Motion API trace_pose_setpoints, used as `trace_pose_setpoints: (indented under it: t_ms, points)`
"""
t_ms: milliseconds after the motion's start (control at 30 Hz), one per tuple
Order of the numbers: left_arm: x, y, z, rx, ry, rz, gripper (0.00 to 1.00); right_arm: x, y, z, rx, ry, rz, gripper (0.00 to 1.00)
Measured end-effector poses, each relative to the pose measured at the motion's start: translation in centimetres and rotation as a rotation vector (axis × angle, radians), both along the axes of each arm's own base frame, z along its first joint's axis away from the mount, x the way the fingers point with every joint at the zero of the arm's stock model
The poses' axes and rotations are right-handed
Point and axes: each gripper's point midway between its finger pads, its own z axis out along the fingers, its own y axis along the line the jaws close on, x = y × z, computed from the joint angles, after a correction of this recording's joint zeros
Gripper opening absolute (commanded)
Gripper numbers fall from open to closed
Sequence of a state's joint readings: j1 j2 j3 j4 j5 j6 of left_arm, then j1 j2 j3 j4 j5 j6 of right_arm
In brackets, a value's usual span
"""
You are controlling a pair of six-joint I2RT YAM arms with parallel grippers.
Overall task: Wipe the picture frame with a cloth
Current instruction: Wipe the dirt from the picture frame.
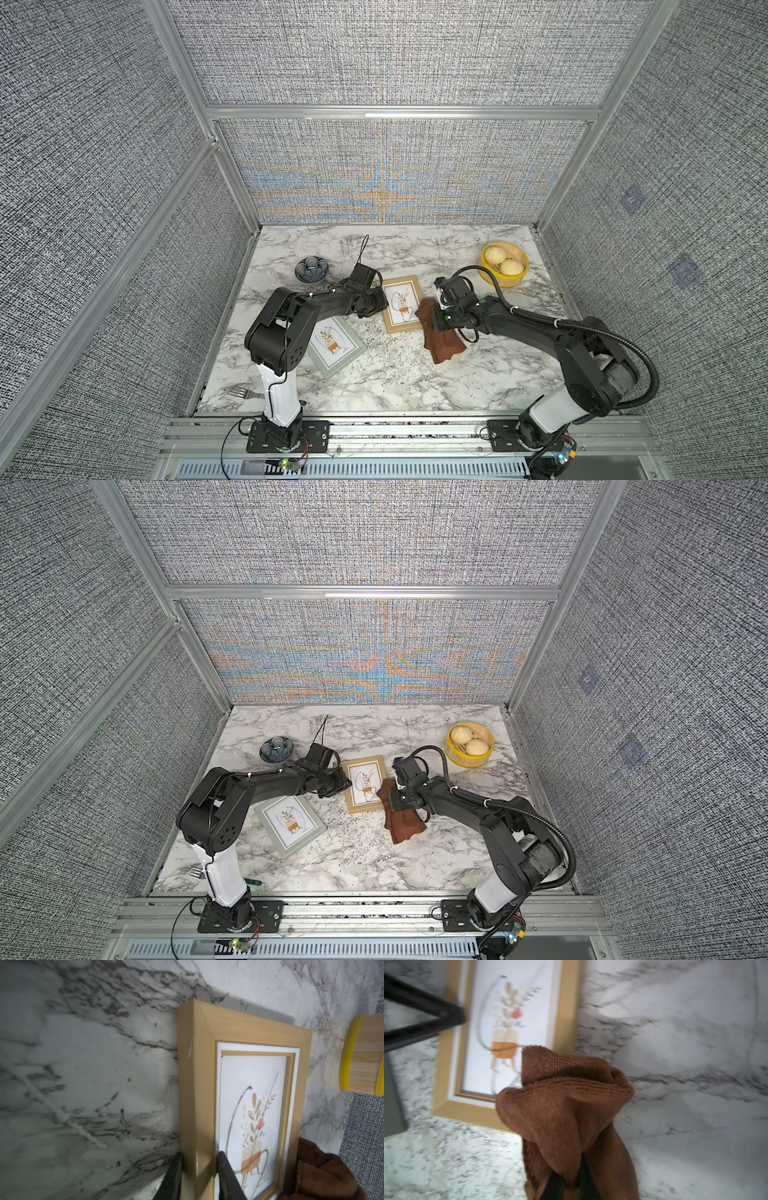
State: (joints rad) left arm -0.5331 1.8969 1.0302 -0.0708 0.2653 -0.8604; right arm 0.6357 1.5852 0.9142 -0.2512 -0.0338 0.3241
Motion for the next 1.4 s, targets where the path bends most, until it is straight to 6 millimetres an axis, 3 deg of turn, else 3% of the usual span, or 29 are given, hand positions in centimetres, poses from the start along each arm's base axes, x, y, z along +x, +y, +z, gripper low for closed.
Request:
trace_pose_setpoints:
  t_ms: [100, 333, 467, 600, 733, 1067, 1200, 1400]
  points:
    - [0.0, 0.0, 0.0, 0.001, 0.001, -0.001, 0.1, -0.5, 3.4, 0.6, 0.048, -0.007, 0.091, 0.0]
    - [0.0, 0.0, -0.1, 0.005, 0.005, -0.003, 0.1, 0.1, 6.3, -1.8, 0.087, 0.083, 0.13, 0.0]
    - [0.0, 0.0, 0.0, 0.006, 0.0, -0.006, 0.1, 0.4, 5.3, -2.2, 0.107, 0.1, 0.105, 0.0]
    - [0.0, 0.0, 0.0, 0.009, -0.003, -0.012, 0.1, 1.1, 0.5, -2.6, 0.103, 0.081, -0.004, 0.0]
    - [0.0, 0.0, 0.0, 0.009, -0.003, -0.013, 0.1, 1.5, -2.2, -2.6, 0.044, 0.061, -0.052, 0.0]
    - [1.4, 1.3, 0.0, 0.091, -0.077, -0.009, 0.1, -0.7, 2.5, -3.6, -0.12, 0.074, 0.091, 0.0]
    - [1.5, 1.3, 0.2, 0.094, -0.085, -0.009, 0.1, -0.6, 2.0, -2.6, -0.122, 0.034, 0.064, 0.0]
    - [1.3, 0.8, 0.3, 0.071, -0.072, -0.012, 0.1, 1.3, 0.0, 1.7, -0.039, -0.099, -0.052, 0.0]
